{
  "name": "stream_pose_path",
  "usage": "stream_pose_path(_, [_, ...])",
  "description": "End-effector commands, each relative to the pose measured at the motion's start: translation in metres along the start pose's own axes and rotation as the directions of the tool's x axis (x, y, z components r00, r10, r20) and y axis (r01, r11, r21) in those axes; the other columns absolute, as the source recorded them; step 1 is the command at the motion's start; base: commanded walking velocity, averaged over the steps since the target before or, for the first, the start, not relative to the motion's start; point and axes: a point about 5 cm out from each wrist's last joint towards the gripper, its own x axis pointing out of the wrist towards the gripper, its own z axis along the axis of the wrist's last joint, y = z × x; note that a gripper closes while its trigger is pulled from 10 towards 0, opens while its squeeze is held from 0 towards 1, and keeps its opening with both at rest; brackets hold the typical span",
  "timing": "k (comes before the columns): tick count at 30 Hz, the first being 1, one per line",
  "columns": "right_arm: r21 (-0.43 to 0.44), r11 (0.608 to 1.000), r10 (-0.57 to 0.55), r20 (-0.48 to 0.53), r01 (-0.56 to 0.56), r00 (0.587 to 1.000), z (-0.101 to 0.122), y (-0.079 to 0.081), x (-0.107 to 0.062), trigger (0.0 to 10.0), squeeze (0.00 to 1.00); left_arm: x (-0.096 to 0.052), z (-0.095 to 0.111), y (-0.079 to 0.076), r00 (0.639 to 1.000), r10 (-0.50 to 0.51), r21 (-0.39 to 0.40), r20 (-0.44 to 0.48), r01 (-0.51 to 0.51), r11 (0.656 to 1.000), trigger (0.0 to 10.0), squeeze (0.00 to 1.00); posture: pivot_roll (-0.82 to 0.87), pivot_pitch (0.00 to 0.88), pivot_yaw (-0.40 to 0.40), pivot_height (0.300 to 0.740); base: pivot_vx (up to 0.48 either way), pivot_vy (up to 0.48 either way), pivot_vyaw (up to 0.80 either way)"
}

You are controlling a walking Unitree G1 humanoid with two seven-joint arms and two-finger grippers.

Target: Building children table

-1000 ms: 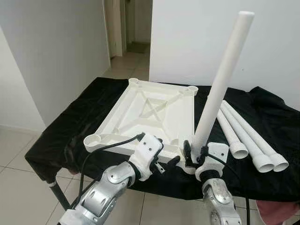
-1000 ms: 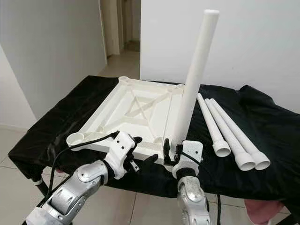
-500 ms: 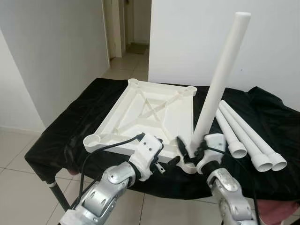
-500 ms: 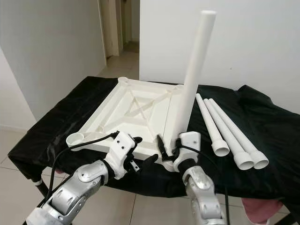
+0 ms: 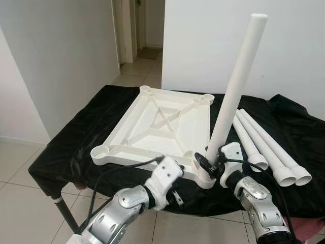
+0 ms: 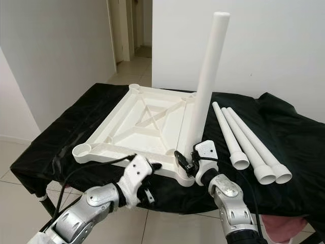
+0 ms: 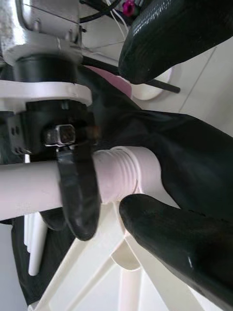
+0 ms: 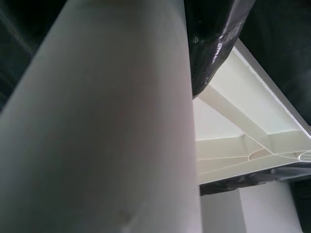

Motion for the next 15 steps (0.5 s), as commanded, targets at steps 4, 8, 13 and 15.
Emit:
stream_pose_path(4, [0.014, 1.000, 0.018, -0.036, -0.018, 0.999, -0.0095, 0.0027, -0.0044, 5.4, 0.00, -0.0006, 0.0017, 0.0035, 1.000, -0.003, 0.011, -0.014, 0.003, 1.000, 10.0, 0.00, -0.05, 0.033, 0.019, 0.740, 0.000, 0.000, 0.00])
stream_pose_path(8, [0.046, 0.999, -0.025, -0.022, 0.026, 0.999, -0.0079, 0.0040, -0.0050, 10.0, 0.00, -0.0011, 0.0016, 0.0057, 1.000, 0.000, 0.012, -0.017, 0.000, 1.000, 10.0, 0.00, -0.05, 0.040, 0.021, 0.740, 0.000, 0.000, 0.00])
stream_pose_path(13, [0.118, 0.978, -0.174, 0.012, 0.172, 0.985, -0.0023, 0.0115, -0.0064, 10.0, 0.00, -0.0018, 0.0013, 0.0074, 1.000, 0.007, 0.009, -0.017, -0.007, 1.000, 10.0, 0.00, -0.06, 0.056, 0.018, 0.740, 0.000, 0.000, 0.00])
stream_pose_path(15, [0.120, 0.972, -0.203, 0.009, 0.200, 0.979, -0.0024, 0.0119, -0.0066, 10.0, 0.00, -0.0018, 0.0011, 0.0075, 1.000, 0.008, 0.008, -0.017, -0.008, 1.000, 10.0, 0.00, -0.06, 0.056, 0.018, 0.740, 0.000, 0.000, 0.00])
